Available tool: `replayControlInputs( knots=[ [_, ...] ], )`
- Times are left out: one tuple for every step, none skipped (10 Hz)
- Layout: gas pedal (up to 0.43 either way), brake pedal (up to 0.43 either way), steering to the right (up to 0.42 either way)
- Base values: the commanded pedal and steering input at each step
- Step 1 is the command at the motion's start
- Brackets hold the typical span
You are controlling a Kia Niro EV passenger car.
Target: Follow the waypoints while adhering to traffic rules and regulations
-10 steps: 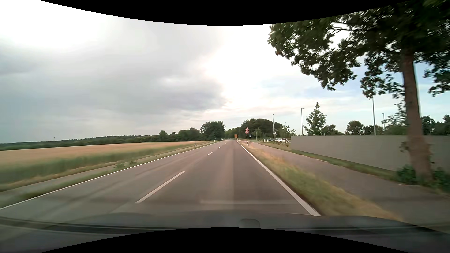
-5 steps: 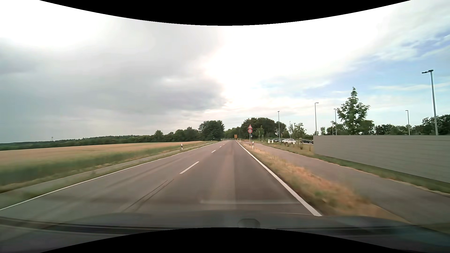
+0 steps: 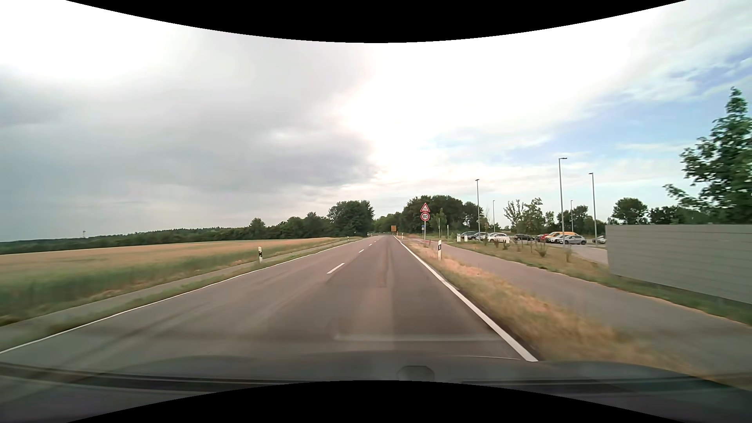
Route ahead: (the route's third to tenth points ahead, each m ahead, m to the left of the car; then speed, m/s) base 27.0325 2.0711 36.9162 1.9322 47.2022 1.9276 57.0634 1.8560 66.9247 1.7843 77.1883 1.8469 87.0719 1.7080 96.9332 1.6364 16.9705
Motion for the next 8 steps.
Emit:
replayControlInputs(
  knots=[
    [0.11, 0.0, 0.0],
    [0.118, 0.0, 0.0],
    [0.138, 0.0, 0.0],
    [0.15, 0.0, -0.001],
    [0.15, 0.0, 0.0],
    [0.15, 0.0, 0.0],
    [0.15, 0.0, 0.0],
    [0.15, 0.0, 0.0]
  ],
)
